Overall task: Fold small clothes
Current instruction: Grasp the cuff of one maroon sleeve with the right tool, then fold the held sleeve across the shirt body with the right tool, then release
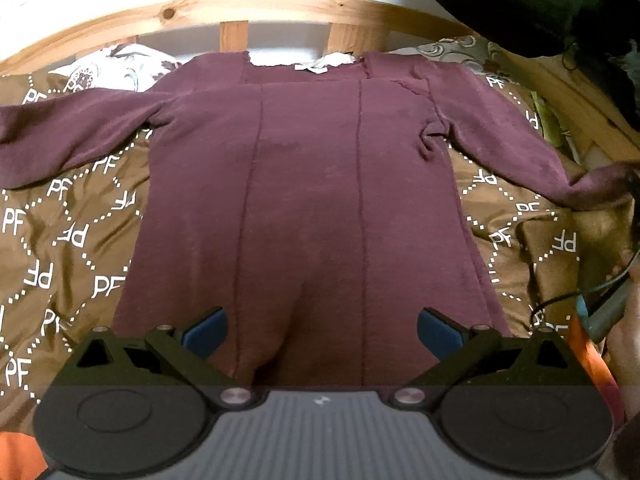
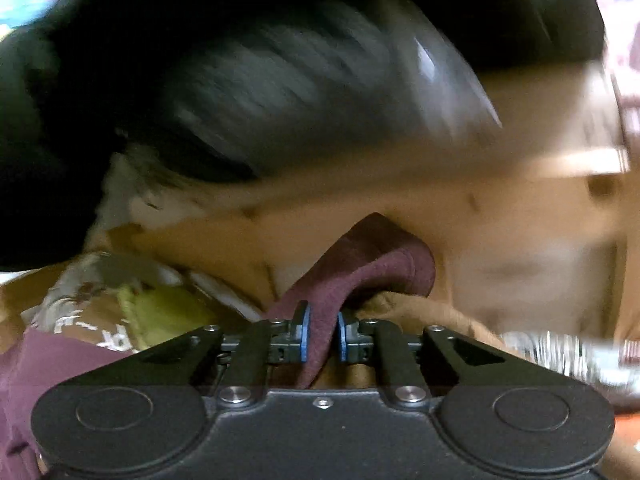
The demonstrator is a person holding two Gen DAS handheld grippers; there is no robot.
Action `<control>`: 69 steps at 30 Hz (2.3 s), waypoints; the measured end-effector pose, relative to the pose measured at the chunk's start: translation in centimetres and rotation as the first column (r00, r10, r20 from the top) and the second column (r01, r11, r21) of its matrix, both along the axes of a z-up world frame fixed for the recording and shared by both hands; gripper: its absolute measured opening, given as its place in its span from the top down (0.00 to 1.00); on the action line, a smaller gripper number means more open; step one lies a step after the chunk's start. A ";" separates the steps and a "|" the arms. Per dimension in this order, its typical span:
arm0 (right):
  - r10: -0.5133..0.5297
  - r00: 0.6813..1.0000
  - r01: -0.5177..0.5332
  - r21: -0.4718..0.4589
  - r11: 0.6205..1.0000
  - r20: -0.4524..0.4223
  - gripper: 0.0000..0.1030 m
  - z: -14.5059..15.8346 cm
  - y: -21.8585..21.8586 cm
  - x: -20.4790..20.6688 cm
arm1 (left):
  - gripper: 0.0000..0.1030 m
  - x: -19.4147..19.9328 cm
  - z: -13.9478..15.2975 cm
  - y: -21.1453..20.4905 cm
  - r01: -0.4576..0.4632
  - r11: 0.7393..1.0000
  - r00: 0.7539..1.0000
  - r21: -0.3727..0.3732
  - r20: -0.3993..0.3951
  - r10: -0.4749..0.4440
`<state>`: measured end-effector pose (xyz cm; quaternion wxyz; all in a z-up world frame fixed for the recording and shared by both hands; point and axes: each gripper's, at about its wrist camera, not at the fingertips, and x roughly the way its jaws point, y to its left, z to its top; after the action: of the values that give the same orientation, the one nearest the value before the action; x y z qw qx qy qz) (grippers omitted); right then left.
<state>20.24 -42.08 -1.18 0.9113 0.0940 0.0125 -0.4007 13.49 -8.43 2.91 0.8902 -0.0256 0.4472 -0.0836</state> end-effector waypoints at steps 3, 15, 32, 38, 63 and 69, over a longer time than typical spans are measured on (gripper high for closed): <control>0.082 0.997 -0.083 -0.166 0.983 -0.012 0.91 0.4 2.9 0.2 | 0.00 -0.2 0.3 0.4 -0.009 1.000 1.000 0.000 0.017 0.009; 0.472 0.870 -0.457 -0.588 0.668 -0.141 1.00 0.4 14.8 1.8 | 0.00 0.0 0.7 4.4 -0.149 0.987 0.988 -0.058 0.043 0.152; 0.167 0.979 -0.120 0.336 0.934 -0.117 0.09 -0.6 -0.4 -5.2 | 0.00 1.1 -1.3 1.4 -0.097 0.995 0.995 -0.036 -0.035 0.095; 0.080 0.996 -0.054 0.516 0.855 -0.028 0.18 -2.1 -5.0 -4.2 | 0.00 0.5 -0.6 0.4 -0.088 0.996 0.996 -0.022 0.004 0.088; 0.613 0.696 -0.687 -0.593 0.419 -0.374 0.95 -0.5 17.6 4.9 | 0.01 0.8 0.3 6.9 -0.255 0.967 0.965 -0.028 0.062 0.256; 0.622 0.448 -0.836 -0.547 0.037 -0.642 0.95 -5.4 23.0 0.9 | 0.01 0.5 0.5 8.4 -0.316 0.948 0.944 -0.033 0.093 0.318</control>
<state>21.11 -19.08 -6.57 0.8958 -0.4115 -0.0258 0.1660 13.98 -0.01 3.42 0.9125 -0.1010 0.3925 0.0553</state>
